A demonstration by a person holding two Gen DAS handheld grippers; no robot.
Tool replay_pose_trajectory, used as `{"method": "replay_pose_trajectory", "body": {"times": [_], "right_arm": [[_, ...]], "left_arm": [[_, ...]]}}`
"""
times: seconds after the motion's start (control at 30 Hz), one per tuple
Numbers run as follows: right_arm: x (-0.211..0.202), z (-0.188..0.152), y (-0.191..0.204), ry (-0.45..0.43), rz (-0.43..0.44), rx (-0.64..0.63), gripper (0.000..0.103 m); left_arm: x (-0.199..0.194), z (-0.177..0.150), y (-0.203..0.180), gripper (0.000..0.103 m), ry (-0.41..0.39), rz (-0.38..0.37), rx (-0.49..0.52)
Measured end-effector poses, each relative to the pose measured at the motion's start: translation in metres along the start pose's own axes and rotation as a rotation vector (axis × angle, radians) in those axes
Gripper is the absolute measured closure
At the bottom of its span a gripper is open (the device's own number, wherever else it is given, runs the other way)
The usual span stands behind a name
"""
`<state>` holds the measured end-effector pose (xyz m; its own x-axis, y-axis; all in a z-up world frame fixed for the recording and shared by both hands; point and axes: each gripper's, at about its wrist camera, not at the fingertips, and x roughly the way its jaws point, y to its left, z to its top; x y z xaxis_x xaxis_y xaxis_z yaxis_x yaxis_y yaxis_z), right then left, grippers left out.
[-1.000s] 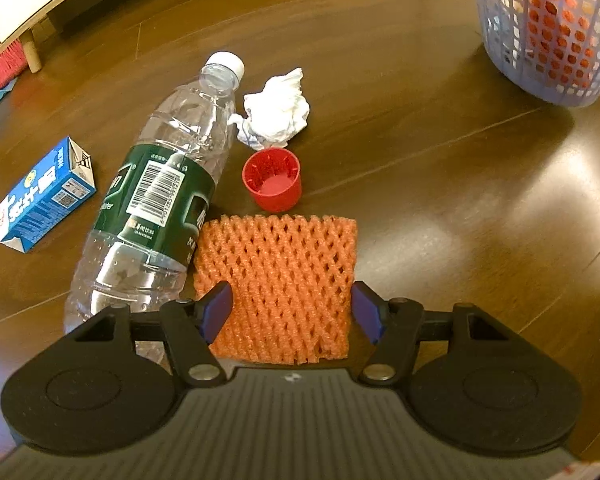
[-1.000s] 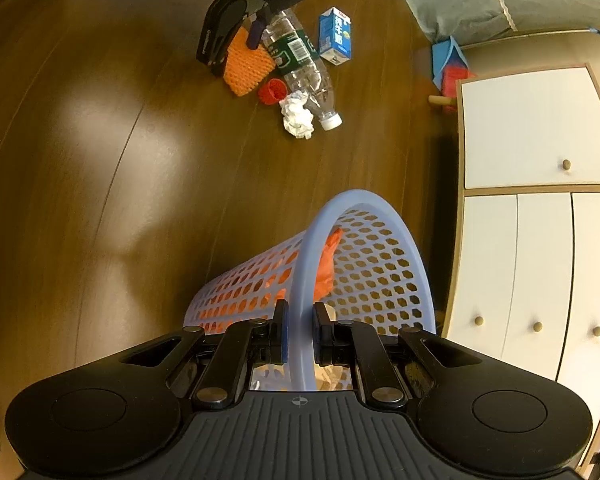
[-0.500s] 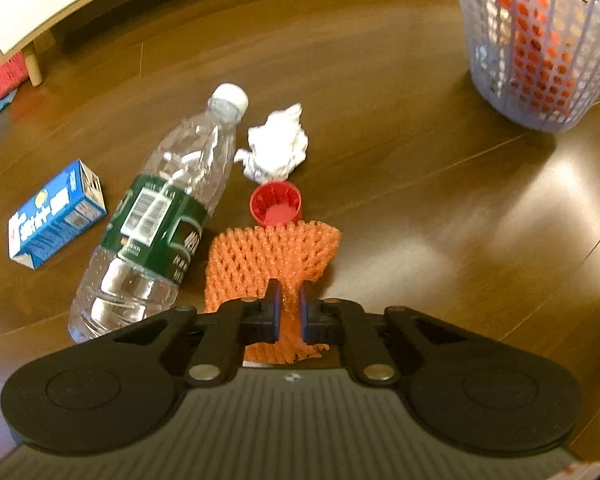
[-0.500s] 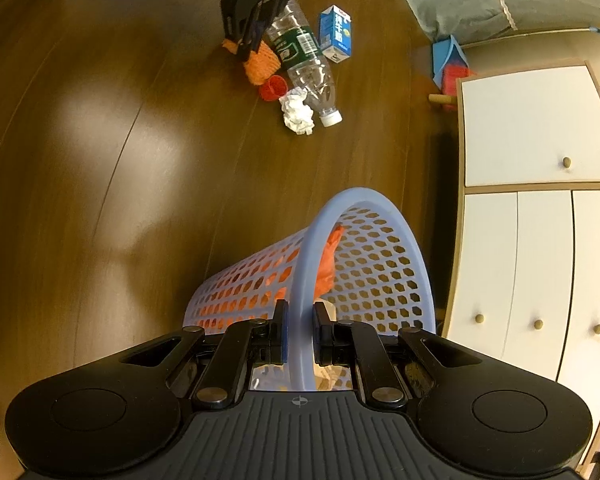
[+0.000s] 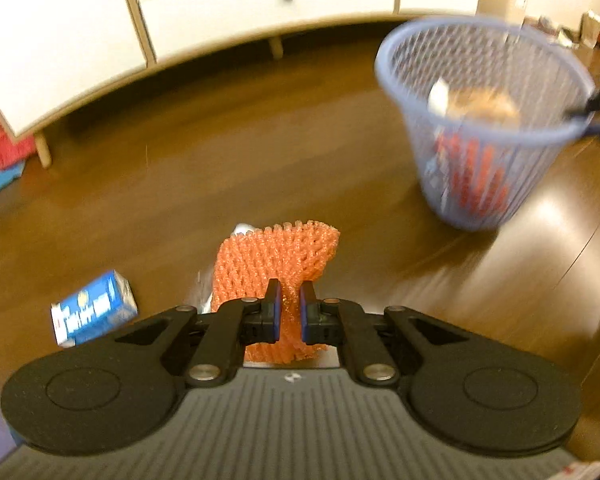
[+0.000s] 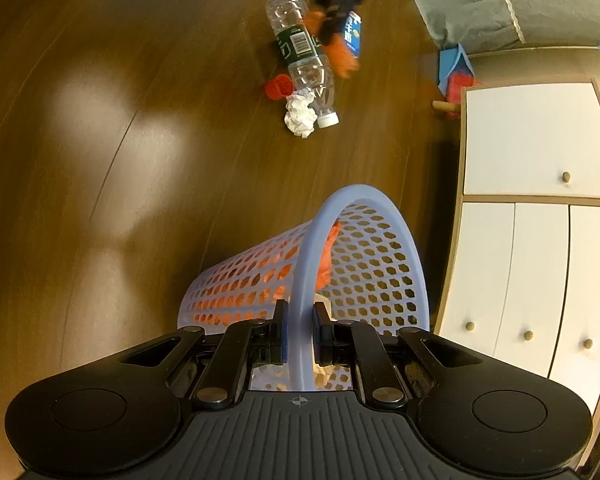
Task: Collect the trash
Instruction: 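Lift the orange net with the left tool and carry it over the basket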
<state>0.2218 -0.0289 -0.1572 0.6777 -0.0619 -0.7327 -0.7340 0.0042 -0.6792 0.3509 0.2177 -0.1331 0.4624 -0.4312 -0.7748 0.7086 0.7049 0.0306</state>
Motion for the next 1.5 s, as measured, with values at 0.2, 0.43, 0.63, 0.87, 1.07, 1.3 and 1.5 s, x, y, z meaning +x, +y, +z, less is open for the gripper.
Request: {"method": "replay_pose_trajectory", "body": {"times": [0.2, 0.43, 0.63, 0.87, 1.07, 1.3, 1.5], "right_arm": [[0.000, -0.002, 0.001, 0.006, -0.004, -0.015, 0.095], [0.000, -0.002, 0.001, 0.009, -0.008, -0.018, 0.095], [0.001, -0.004, 0.001, 0.015, -0.006, -0.009, 0.095], [0.005, -0.007, 0.000, 0.025, -0.005, 0.010, 0.095], [0.010, -0.007, -0.001, 0.028, -0.005, 0.015, 0.095], [0.013, -0.006, -0.001, 0.029, -0.007, 0.013, 0.095], [0.013, -0.008, 0.001, 0.030, -0.007, 0.009, 0.095]], "left_arm": [[-0.031, 0.042, -0.016, 0.097, -0.102, -0.042, 0.023], [-0.033, 0.074, -0.039, 0.097, -0.149, -0.083, 0.061], [-0.027, 0.099, -0.064, 0.097, -0.190, -0.128, 0.096], [-0.017, 0.119, -0.083, 0.097, -0.219, -0.173, 0.122], [-0.011, 0.122, -0.095, 0.097, -0.221, -0.198, 0.149], [-0.011, 0.124, -0.097, 0.097, -0.233, -0.214, 0.156], [-0.012, 0.129, -0.102, 0.097, -0.250, -0.229, 0.160]]}}
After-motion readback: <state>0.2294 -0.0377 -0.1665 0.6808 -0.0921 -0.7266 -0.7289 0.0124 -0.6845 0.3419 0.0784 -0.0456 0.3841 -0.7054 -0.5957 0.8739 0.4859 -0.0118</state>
